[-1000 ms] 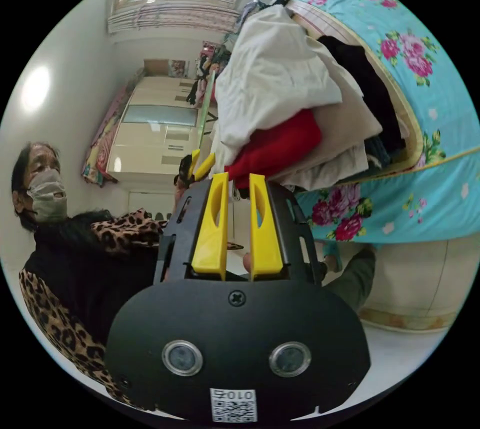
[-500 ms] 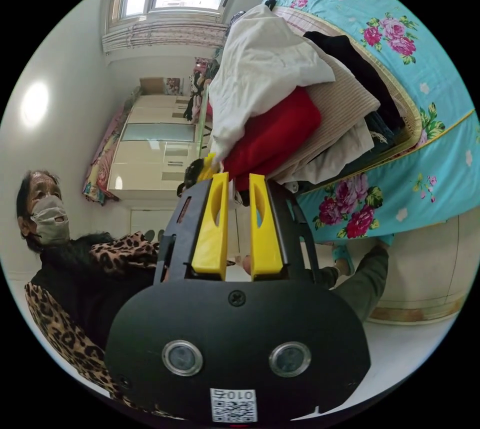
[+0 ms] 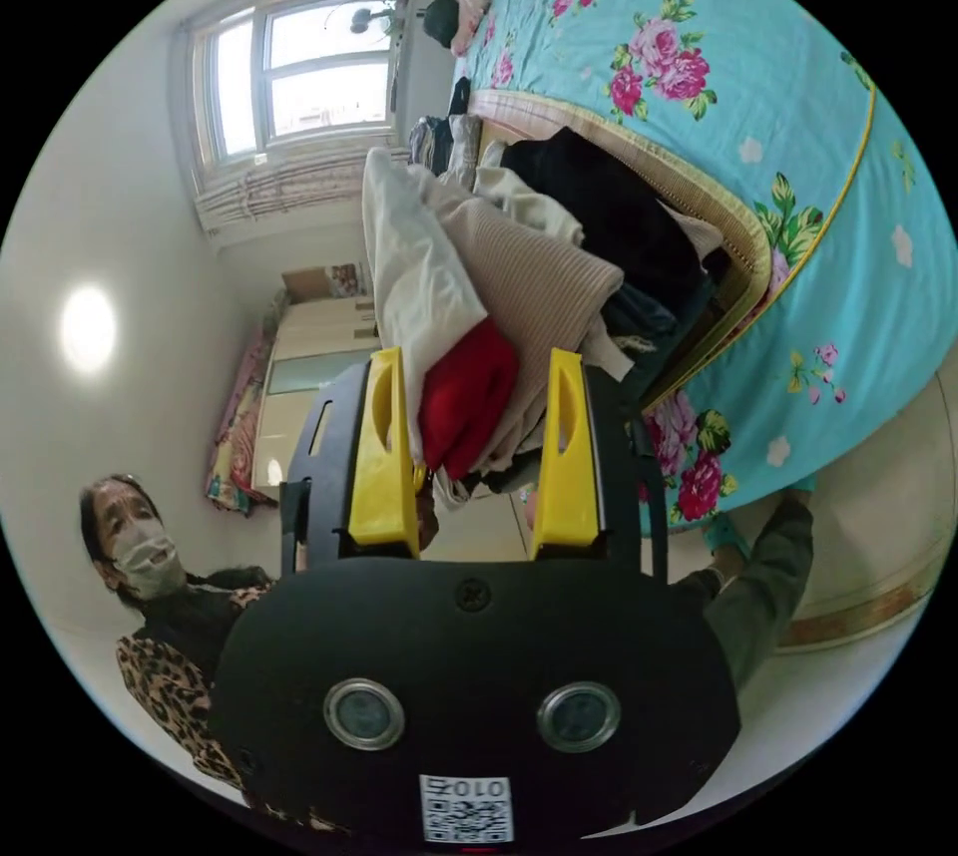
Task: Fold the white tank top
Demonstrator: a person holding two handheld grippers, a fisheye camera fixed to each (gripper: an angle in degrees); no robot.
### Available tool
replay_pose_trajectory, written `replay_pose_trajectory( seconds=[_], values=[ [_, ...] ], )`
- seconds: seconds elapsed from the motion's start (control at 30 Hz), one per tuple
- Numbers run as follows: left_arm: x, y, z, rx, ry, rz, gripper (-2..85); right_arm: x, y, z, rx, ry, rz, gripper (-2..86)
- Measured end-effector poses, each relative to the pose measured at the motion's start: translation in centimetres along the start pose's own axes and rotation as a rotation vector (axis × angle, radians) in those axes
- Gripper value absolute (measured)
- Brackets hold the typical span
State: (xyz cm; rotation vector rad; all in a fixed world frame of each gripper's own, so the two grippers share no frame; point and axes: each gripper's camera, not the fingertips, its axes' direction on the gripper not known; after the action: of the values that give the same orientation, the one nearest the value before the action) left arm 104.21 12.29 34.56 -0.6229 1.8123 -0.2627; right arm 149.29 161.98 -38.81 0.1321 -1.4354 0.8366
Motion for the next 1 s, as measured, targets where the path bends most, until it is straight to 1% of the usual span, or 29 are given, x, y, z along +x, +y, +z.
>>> replay_pose_trajectory(
  seconds=[0.13, 0.27, 0.33, 0.37, 0.4, 0.43, 0.5, 0.53, 0.6, 0.67, 0.73, 0.77, 0.8, 0.83, 0.87, 0.9, 0.93, 1.0],
  values=[
    [-0.5, 0.1, -0.7, -0.016, -0.006, -0.011, 0.6, 0.5, -2.3, 0.5, -0.03, -0.075, 0.028, 19.3],
    [-0.7, 0.0, -1.1, -0.026, -0.017, -0.005, 0.7, -1.1, -3.3, 1.3, -0.037, -0.102, -0.012, 17.8],
    [-0.8, 0.0, -1.1, -0.032, -0.015, 0.002, 0.7, -2.3, -4.1, 1.6, -0.027, -0.121, -0.028, 15.4],
    [-1.0, 0.1, -1.1, -0.034, -0.018, 0.001, 0.7, -2.6, -4.3, 1.7, -0.03, -0.132, -0.031, 12.7],
    [-1.2, 0.2, -1.2, -0.034, -0.019, -0.001, 0.7, -3.5, -4.5, 1.8, -0.02, -0.142, -0.059, 7.2],
    [-1.4, 0.3, -1.2, -0.033, -0.021, 0.0, 0.7, -4.9, -4.4, 1.4, 0.021, -0.121, -0.101, 5.4],
    [-1.5, 0.6, -1.3, -0.037, -0.022, 0.001, 0.7, -7.2, -4.0, 0.7, 0.053, -0.111, -0.134, 4.1],
    [-1.1, 0.8, -1.5, -0.032, -0.021, 0.004, 0.6, -9.0, -3.5, 0.1, 0.07, -0.167, -0.185, 3.9],
    [0.4, 1.3, -1.8, -0.022, -0.014, 0.058, 0.5, -11.9, -2.5, -0.8, 0.089, -0.19, -0.24, 3.7],
    [2.0, 2.2, -2.2, -0.013, -0.032, 0.121, 0.4, -14.0, -1.6, -1.1, 0.083, -0.156, -0.27, 3.6],
    [1.5, 2.8, -2.0, -0.013, -0.034, 0.122, 0.4, -14.3, -1.3, -0.4, 0.081, -0.096, -0.203, 3.6],
    [0.0, 2.9, -1.3, -0.031, -0.086, 0.086, 0.4, -14.0, -1.5, 0.1, 0.072, -0.052, -0.172, 3.7],
    [-1.0, 2.9, -0.9, -0.043, -0.118, 0.059, 0.4, -13.3, -2.0, 1.3, 0.037, 0.048, -0.115, 3.7],
    [-3.0, 3.1, -0.2, -0.07, -0.139, 0.015, 0.4, -12.7, -2.5, 2.5, 0.001, 0.079, -0.059, 3.8],
    [-4.4, 3.5, -0.1, -0.061, -0.058, -0.005, 0.4, -12.6, -2.5, 2.9, 0.003, 0.06, -0.042, 3.8],
    [-4.7, 3.8, -0.2, -0.048, -0.024, -0.017, 0.4, -13.2, -2.5, 3.4, 0.029, 0.008, -0.04, 3.9],
    [-4.8, 4.4, -0.4, -0.026, -0.009, -0.015, 0.5, -14.3, -2.6, 3.9, 0.029, -0.017, -0.07, 4.1],
    [-4.3, 5.1, -0.4, -0.04, -0.061, 0.021, 0.5, -15.8, -2.9, 5.1, -0.015, 0.021, -0.086, 4.6]
  ],
)
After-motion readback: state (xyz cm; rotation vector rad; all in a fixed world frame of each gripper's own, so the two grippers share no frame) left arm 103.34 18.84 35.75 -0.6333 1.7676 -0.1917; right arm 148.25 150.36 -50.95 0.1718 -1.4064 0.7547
